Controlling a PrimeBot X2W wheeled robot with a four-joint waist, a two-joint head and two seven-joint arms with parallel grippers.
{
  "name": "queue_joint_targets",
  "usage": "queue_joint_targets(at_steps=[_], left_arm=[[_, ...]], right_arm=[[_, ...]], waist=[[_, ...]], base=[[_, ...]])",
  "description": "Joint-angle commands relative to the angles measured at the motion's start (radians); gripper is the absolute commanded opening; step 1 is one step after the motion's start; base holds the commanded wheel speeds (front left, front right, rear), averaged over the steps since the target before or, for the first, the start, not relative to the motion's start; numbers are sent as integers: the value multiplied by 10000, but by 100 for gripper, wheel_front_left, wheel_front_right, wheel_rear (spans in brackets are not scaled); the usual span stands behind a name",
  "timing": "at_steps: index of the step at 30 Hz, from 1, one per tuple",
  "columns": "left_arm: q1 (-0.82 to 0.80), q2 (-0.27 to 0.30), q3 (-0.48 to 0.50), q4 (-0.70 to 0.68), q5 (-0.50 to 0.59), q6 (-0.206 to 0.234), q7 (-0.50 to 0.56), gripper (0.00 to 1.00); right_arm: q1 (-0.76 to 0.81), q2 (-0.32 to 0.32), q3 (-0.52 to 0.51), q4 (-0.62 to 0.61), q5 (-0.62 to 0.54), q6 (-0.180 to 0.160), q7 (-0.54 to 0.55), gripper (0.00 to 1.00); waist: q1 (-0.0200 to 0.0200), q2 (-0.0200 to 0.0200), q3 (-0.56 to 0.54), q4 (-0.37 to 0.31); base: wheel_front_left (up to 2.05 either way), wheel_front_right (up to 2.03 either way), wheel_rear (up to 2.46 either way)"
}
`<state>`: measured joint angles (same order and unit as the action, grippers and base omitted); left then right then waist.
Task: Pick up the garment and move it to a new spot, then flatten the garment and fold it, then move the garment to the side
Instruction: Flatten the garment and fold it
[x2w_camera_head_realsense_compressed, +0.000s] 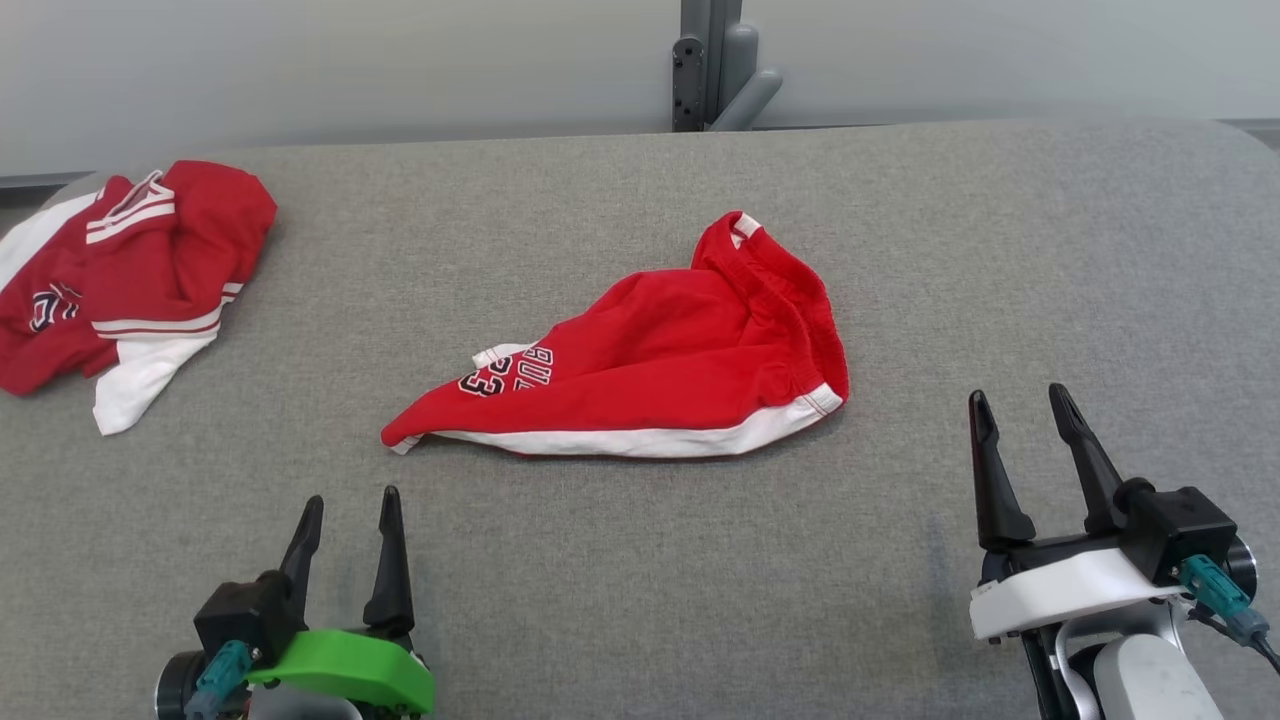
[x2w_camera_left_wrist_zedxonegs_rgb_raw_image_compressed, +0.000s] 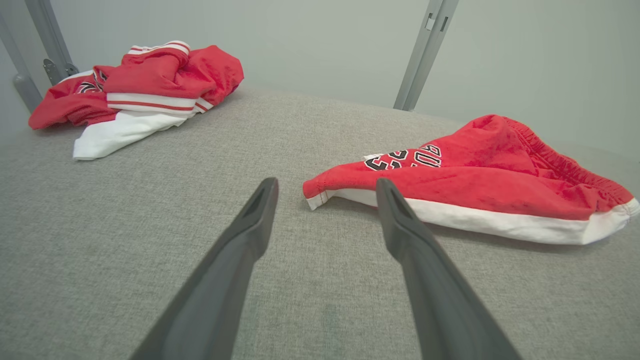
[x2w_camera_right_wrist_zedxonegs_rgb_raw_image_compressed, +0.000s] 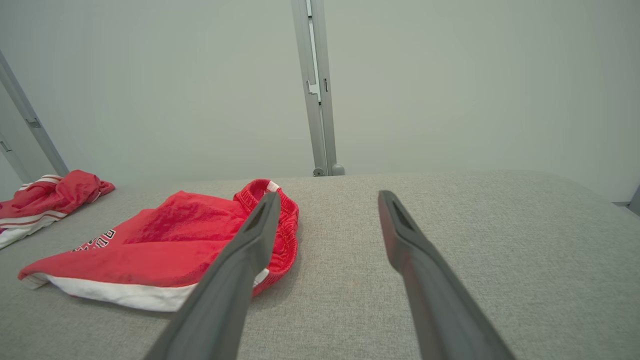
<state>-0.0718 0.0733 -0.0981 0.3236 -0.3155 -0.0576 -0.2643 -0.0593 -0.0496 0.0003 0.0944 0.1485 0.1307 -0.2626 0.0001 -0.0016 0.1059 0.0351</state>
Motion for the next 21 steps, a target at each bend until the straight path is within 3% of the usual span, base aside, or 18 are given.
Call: queue_joint_targets(at_steps=[1,9,21], left_arm=[[288,-78,71,-84,135,-87,-3,100],[531,-194,-49,-67,445,-201,-3,100],[255,-226,-482,-291,149,-112,-4,100]], right_arm=[[187,-14,-31,50,-78,1,-31,100],[139,-14,351,784,-457,-1,-31,100],[-1979,-122,427,4385,-2485,-1,-31,100]], waist=[[-1,16,-239,154],[-1,16,-420,517],[-1,16,-87,1545]], base=[[0,0,0],[0,0,0],[0,0,0]])
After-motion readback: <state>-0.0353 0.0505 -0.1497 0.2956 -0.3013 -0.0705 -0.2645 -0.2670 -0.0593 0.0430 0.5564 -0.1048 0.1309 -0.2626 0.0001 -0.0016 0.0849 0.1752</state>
